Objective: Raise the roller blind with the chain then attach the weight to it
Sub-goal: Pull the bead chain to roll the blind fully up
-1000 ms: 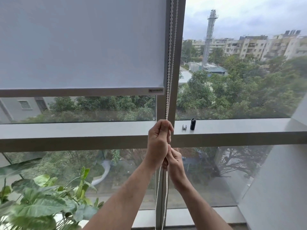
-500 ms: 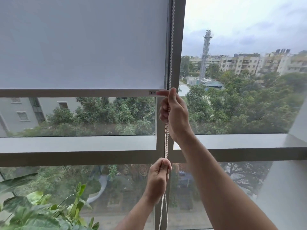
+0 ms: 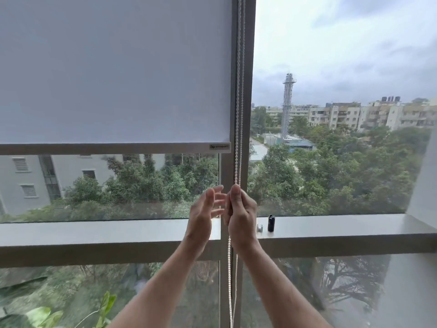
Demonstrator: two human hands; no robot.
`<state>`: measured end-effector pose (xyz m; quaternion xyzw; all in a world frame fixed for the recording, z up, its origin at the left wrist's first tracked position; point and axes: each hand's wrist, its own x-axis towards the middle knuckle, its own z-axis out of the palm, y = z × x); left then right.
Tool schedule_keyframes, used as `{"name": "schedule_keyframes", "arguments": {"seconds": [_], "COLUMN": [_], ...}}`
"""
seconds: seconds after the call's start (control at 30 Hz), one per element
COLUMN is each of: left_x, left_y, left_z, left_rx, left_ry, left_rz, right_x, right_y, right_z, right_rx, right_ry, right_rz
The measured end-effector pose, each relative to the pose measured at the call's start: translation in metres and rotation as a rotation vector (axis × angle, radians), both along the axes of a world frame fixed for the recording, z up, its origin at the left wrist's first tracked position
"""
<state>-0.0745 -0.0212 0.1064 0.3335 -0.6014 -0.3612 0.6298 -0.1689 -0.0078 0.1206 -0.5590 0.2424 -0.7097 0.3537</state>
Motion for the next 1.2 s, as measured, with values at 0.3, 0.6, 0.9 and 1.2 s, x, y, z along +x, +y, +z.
{"name": "schedule_keyframes", "arguments": {"seconds": [0.3, 0.6, 0.9, 1.2], "left_x": [-0.047, -0.054, -0.057, -0.047], "left_y": [0.018, 0.032, 0.047, 0.048], "left_z": [0.102, 0.087, 0.034, 0.034], "left_rx": [-0.144, -0.258, -0.172, -0.22], "left_ry": [0.153, 0.112, 0.165, 0.062], "left_rz": [-0.166, 0.029, 0.018, 0.074], "right_x": [-0.007, -0.055, -0.036, -0.007], "right_y": [0.012, -0.005, 0.012, 0.032], "right_z": [-0.034, 0.011, 0.15, 0.172], "right_rx": [0.106, 0.276, 0.02, -0.115], "right_ry": [0.027, 0.169, 0.099, -0.122], "right_rz": [0.077, 0.134, 0.269, 0.096]}}
